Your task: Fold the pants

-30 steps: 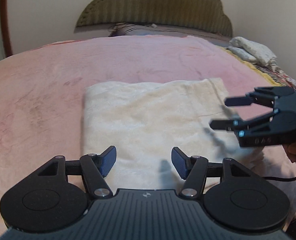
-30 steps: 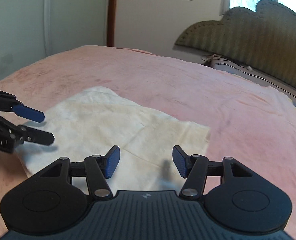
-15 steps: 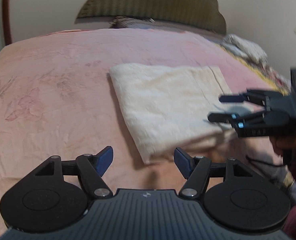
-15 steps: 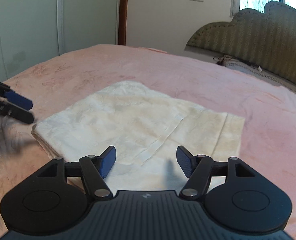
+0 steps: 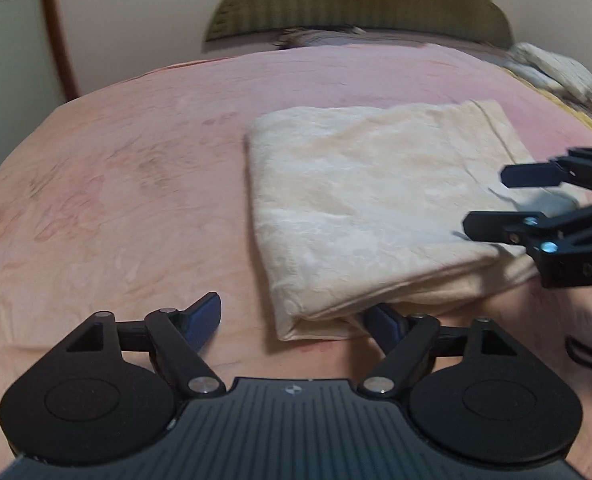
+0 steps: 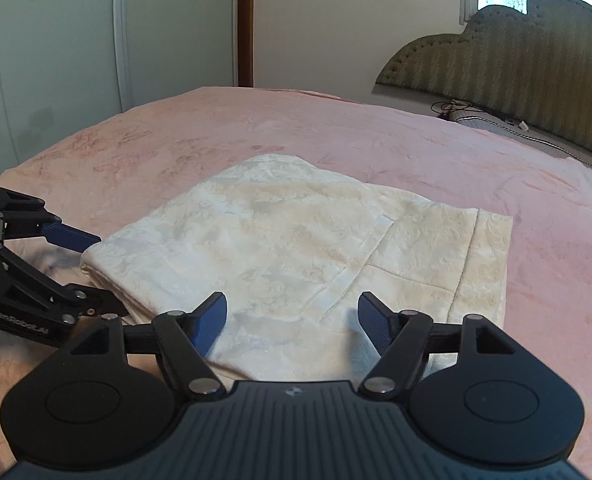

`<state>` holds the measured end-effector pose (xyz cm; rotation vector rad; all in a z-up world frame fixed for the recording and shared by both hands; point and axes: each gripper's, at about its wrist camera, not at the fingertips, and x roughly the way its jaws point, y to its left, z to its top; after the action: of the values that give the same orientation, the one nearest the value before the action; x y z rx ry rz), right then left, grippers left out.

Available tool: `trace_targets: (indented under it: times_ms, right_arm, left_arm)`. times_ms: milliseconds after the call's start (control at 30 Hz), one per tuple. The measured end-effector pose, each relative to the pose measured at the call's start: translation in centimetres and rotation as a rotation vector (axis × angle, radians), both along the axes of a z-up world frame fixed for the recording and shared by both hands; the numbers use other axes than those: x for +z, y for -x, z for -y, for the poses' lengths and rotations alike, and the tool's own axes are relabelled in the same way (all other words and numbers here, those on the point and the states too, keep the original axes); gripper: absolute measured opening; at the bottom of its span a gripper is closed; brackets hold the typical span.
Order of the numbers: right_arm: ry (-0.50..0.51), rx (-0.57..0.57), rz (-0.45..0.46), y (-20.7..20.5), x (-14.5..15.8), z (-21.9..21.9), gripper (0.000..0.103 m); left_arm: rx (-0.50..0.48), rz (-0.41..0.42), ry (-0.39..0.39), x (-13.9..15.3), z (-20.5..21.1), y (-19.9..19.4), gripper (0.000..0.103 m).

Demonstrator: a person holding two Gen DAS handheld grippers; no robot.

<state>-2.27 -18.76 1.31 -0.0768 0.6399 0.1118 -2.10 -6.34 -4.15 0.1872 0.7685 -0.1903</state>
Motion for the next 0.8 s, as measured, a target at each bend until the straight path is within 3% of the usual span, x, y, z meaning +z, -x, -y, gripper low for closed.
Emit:
trace_targets:
  times_ms: [167,267,400,500,667,800]
  right_arm:
    - [0.039,0.017,0.002,-0.5,-0.2,-1.0,0.075]
    - [0.031,-0.005,-0.023,-0.6,-1.0,-0.2,0.079]
    - [-0.017,-0.027,-0.030,-0.2,-1.3,1.1,0.084]
    - [-0.028,-0.027,-0.028,-0.1,-1.2,1.3,0.084]
    - [-0.073,-0.047,0.045,0.4,0.4,2.1,0.085]
    - [-0.027,-0.077,-0.029,-0.2,-0.8,3.1,0.084]
  left_arm:
    - [0.084,-0.012,0.042,0.6,-1.6,0.4,0.081]
    - [0.131,-0.068,0.078,0.4,-2.9,0.3,0.081]
    - [0.147,-0.052,0.009,0.7,-3.6,1.1,0.078]
    - [0.126,-0.082,0.082,1.7,-4.8,1.2,0.072]
    - [0.081,0.003,0.210,5.1,-5.8,0.4,0.073]
    - [-0.004,0.007,0.296,5.9,-3.8,-2.4,0.074]
